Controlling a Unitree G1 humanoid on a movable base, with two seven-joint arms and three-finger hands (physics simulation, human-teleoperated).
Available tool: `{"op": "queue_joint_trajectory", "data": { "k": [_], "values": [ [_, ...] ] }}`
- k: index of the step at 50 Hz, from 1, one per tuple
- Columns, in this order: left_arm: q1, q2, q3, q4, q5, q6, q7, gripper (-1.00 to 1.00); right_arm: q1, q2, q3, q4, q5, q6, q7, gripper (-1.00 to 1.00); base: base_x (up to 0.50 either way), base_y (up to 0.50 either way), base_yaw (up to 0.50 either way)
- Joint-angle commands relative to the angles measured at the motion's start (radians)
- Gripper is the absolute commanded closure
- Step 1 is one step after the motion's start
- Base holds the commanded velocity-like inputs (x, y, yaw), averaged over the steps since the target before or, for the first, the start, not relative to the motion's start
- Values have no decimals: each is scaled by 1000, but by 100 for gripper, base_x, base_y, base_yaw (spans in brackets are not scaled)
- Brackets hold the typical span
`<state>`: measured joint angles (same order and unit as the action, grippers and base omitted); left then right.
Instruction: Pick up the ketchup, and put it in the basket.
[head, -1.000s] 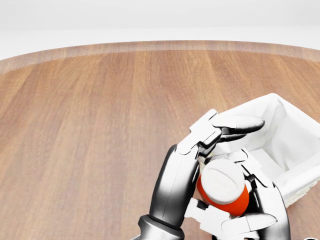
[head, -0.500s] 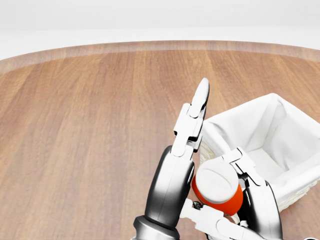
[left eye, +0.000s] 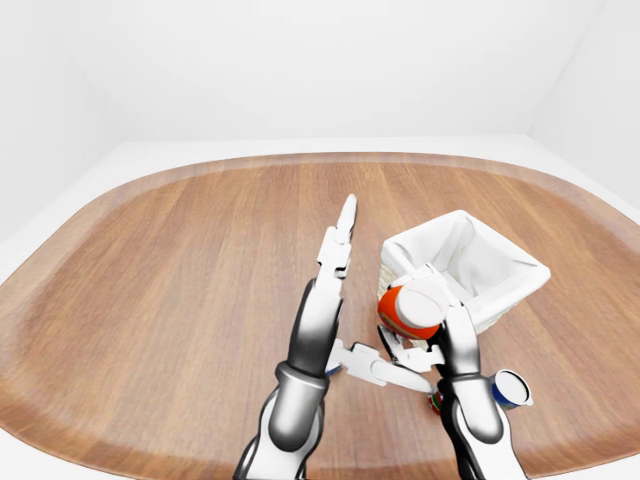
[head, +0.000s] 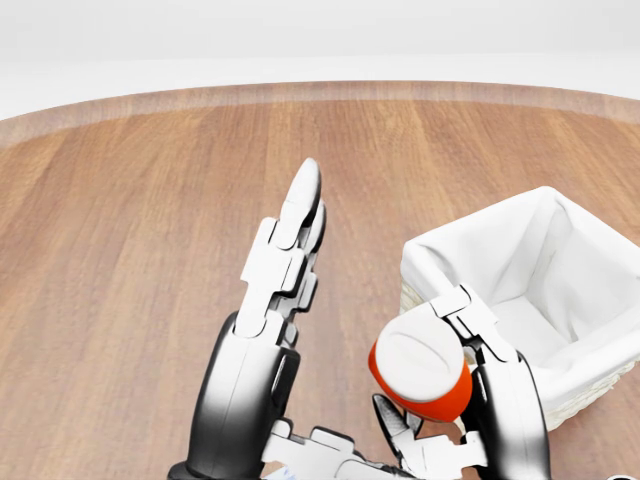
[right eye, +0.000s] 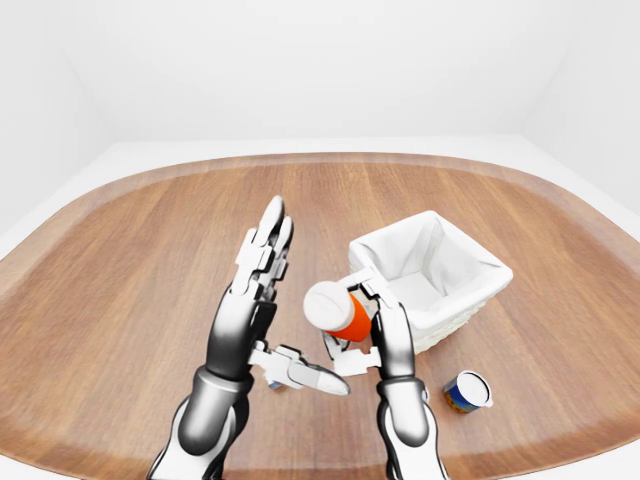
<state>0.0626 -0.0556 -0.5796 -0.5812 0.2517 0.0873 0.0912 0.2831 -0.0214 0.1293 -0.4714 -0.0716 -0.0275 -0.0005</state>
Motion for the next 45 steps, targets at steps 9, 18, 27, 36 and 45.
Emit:
{"op": "queue_joint_trajectory", "data": {
  "k": [9,18,27,36,45],
  "values": [
    [95,93,293,-37,-84,0,-97,-100,-8,0,16,9,-11,-19,-23,100,0,0,0],
    [96,88,479,42,-104,0,-149,-100,-1,-2,17,1,-13,-21,-25,100,0,0,0],
    [72,89,621,187,-105,0,-178,-100,-5,-3,27,12,-23,-24,-31,100,0,0,0],
    [63,95,702,272,-113,0,-191,-100,-3,-4,31,6,-25,-22,-33,100,0,0,0],
    [62,91,711,355,-125,-53,-193,-100,-8,-4,34,19,-29,-27,-36,100,0,0,0]
  ]
}}
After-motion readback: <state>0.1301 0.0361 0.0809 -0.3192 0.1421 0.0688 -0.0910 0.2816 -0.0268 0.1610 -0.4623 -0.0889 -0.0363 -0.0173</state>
